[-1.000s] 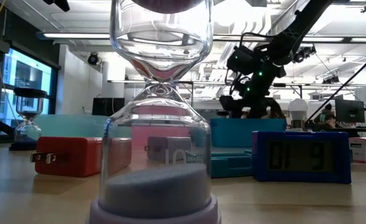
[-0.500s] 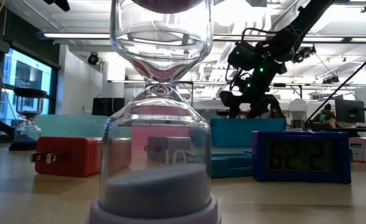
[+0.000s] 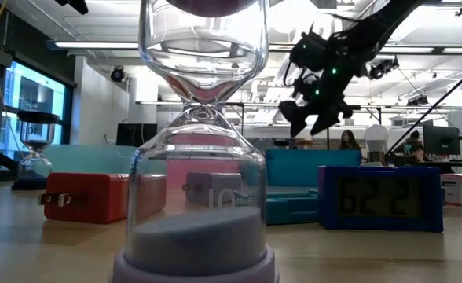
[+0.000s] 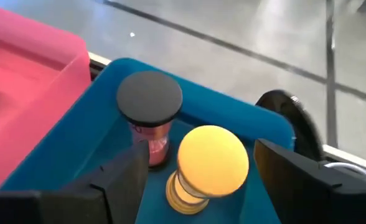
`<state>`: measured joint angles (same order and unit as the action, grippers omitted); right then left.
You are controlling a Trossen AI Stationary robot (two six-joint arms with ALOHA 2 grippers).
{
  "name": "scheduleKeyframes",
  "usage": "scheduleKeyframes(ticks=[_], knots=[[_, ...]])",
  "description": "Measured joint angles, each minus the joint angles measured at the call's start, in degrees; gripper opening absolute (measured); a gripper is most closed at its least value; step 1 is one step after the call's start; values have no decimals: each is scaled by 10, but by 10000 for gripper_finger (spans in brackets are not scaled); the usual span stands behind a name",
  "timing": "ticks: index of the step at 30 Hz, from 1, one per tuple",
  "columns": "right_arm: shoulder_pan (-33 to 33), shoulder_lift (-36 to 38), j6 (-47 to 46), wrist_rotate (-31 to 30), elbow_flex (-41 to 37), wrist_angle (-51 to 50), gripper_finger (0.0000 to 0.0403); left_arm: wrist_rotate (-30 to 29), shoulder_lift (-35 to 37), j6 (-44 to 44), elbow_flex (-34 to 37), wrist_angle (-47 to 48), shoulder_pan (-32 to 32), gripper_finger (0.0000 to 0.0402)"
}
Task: Pick & Place Office items
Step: Put the top dark blue digital timer into the green bin
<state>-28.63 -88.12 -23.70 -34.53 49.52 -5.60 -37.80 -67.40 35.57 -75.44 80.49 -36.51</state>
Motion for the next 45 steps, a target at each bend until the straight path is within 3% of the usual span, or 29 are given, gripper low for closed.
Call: scheduleKeyframes(ticks=[15, 18, 24, 29, 31, 37, 45], knots=[[147, 173, -5, -7, 0, -94, 275, 0, 0, 0, 0, -25, 0, 262], [171, 213, -1, 40, 0, -93, 275, 5, 0, 0, 0, -34, 0, 262], [210, 256, 0, 214, 0, -125, 275, 30, 0, -26, 0, -50, 0, 262], [229, 256, 0, 369, 0, -226, 275, 30, 0, -32, 0, -50, 0, 262], [237, 248, -29, 406, 0, -261, 275, 27, 0, -32, 0, -52, 0, 262], [282, 201, -150, 374, 0, -321, 275, 16, 0, -32, 39, -104, 0, 262], [343, 113, -248, 397, 0, -336, 275, 22, 0, -107, 142, -245, 0, 262]])
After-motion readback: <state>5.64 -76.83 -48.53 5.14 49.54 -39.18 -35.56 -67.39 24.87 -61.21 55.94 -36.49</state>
